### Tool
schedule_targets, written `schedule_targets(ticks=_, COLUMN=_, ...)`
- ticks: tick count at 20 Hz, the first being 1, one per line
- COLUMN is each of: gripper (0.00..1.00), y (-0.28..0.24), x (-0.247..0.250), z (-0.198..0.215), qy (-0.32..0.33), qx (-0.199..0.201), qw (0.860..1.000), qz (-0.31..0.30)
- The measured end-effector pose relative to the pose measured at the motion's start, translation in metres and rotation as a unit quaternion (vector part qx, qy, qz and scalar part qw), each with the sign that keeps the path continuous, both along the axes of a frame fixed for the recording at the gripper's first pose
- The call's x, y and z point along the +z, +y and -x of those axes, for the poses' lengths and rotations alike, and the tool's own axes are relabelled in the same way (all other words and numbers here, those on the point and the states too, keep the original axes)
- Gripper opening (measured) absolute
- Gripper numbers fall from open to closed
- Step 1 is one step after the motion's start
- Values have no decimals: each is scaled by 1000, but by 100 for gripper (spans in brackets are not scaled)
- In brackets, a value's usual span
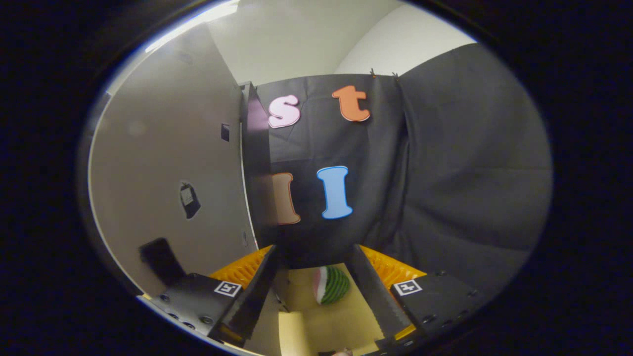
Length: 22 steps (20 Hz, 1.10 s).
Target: Open the shoe cabinet door, grab the shoes and put them into the shoe cabinet, then close the shoe cabinet door.
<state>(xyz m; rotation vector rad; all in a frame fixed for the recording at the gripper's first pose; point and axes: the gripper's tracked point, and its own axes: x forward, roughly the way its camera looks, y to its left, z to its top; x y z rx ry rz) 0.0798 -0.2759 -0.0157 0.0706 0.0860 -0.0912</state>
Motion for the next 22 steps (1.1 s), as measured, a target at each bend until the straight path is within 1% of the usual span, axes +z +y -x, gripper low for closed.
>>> schedule_targets(ticks=2, gripper=95, y=2, x=-7, z=-13, qy=6, qx=1, qw=1000, qz=7)
schedule_targets(ticks=4, gripper=95, y=10, x=-9, z=-18, qy=5, qx=9, qw=1000, qz=16)
schedule_targets(ticks=10, gripper=95, y=25, x=-11, z=-14, qy=11, qx=13, qw=1000, qz=24)
schedule_targets(ticks=12, gripper=95, y=51, x=-5, z=-10, qy=2, qx=30, qw=999, qz=36)
schedule_targets(ticks=14, gripper=94, y=60, x=0, z=-7, qy=-9, qx=15, qw=998, qz=53)
schedule_targets(ticks=15, gripper=94, y=71, x=-1, z=-3, qy=-11, qx=13, qw=999, qz=50)
schedule_targets(ticks=17, gripper=93, y=99, x=-4, z=-3, qy=-6, qx=19, qw=999, qz=44)
schedule_targets(ticks=22, gripper=91, y=173, x=-9, z=-12, qy=-9, qx=18, qw=999, qz=45)
